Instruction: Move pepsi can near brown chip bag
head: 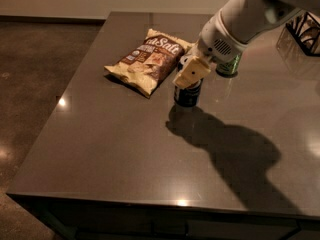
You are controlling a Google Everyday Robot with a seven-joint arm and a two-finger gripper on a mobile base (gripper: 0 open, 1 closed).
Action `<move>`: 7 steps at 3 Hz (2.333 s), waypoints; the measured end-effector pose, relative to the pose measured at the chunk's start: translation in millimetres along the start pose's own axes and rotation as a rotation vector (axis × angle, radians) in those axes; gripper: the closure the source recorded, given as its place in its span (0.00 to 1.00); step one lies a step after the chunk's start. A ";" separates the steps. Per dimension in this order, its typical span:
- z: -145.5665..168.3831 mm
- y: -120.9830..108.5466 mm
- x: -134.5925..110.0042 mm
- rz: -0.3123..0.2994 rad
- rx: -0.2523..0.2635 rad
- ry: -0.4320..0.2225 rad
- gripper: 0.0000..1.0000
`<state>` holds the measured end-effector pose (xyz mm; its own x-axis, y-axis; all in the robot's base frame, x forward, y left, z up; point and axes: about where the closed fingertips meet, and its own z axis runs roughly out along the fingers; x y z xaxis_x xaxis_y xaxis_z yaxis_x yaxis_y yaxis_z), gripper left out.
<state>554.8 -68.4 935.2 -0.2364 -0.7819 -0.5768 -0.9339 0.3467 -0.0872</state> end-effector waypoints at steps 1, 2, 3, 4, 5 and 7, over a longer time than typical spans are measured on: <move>18.2 -17.6 -3.7 0.005 0.009 -0.001 1.00; 37.5 -28.0 -6.6 0.009 0.011 0.003 0.82; 51.4 -32.9 -17.0 -0.002 -0.001 0.000 0.59; 59.0 -37.3 -28.4 -0.021 -0.022 -0.004 0.36; 60.5 -36.7 -29.5 -0.023 -0.025 -0.004 0.12; 62.0 -35.9 -30.0 -0.025 -0.028 -0.003 0.00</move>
Offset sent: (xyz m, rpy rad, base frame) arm 0.0574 0.0213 -0.0393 -0.0065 -0.0019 -0.0264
